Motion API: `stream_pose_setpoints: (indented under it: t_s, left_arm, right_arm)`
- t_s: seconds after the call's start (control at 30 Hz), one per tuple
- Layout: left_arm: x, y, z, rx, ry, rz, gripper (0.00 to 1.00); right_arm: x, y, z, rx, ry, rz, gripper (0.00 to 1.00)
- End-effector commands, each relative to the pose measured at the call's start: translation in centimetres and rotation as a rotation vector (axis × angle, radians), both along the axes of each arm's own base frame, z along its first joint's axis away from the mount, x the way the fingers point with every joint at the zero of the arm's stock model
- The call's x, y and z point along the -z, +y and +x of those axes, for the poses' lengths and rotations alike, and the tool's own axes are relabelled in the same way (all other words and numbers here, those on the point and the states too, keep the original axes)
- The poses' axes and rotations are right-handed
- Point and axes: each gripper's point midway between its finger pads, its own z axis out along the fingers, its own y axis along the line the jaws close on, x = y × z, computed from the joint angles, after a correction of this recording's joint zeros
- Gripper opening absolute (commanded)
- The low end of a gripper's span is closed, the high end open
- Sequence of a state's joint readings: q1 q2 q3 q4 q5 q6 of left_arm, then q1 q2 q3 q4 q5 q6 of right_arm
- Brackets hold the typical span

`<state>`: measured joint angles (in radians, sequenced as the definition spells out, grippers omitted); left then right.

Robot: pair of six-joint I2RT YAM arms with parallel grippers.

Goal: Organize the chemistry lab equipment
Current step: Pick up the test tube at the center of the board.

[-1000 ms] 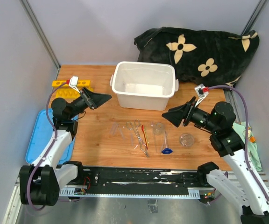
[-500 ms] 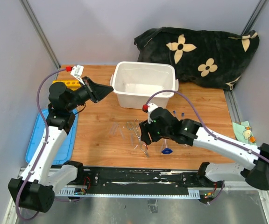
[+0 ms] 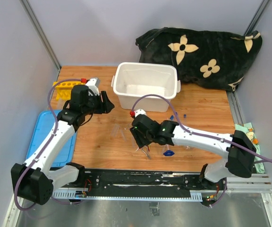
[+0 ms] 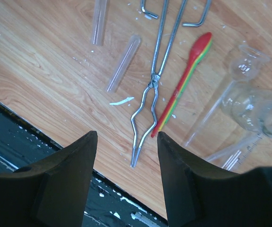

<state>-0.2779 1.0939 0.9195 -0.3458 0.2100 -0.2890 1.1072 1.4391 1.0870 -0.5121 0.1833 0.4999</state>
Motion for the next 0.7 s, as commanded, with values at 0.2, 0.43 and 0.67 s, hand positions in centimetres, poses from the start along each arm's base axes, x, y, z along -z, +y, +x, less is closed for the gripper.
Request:
stream_pose_setpoints:
  t_s: [0.2, 0.43, 0.67]
  left_arm:
    - [0.0, -3.4, -1.7, 0.197, -0.004, -0.111, 0.99]
    - [1.3, -5.9, -3.0, 0.314, 0.097, -0.285, 0.99]
    - [2.0, -3.8, -1.8, 0.146, 0.089, -0.226, 0.65]
  right_arm:
    - [1.3, 3.2, -0.3, -0.002, 0.013, 0.034, 0.46]
    - [2.3, 4.2, -0.8, -0.027, 0.045, 0.040, 0.43]
    - [3.9, 4.4, -1.1, -0.043, 0.072, 0.012, 0.43]
